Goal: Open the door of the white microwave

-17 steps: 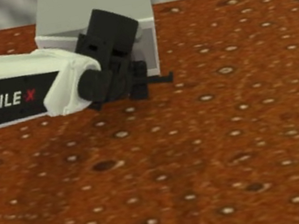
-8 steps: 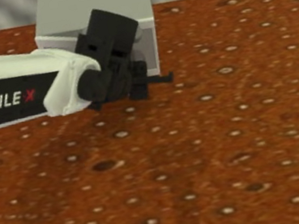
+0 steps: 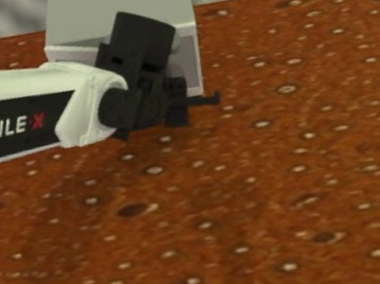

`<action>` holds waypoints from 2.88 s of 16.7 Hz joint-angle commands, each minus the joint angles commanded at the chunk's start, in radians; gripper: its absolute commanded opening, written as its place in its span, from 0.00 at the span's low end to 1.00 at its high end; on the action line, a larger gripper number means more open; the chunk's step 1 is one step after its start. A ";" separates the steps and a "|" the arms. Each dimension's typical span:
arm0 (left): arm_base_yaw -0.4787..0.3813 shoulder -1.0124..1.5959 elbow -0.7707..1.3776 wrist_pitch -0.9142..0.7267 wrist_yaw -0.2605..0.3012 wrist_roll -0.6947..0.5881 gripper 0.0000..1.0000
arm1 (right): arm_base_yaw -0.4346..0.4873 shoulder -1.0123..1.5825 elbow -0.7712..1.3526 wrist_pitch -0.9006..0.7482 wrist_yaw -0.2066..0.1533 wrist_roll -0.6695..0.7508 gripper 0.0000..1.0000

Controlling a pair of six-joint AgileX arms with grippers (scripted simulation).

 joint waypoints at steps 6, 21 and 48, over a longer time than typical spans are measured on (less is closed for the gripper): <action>0.019 -0.033 -0.049 0.024 0.032 0.052 0.00 | 0.000 0.000 0.000 0.000 0.000 0.000 1.00; 0.021 -0.035 -0.053 0.024 0.034 0.056 0.00 | 0.000 0.000 0.000 0.000 0.000 0.000 1.00; 0.034 -0.064 -0.095 0.044 0.074 0.104 0.00 | 0.000 0.000 0.000 0.000 0.000 0.000 1.00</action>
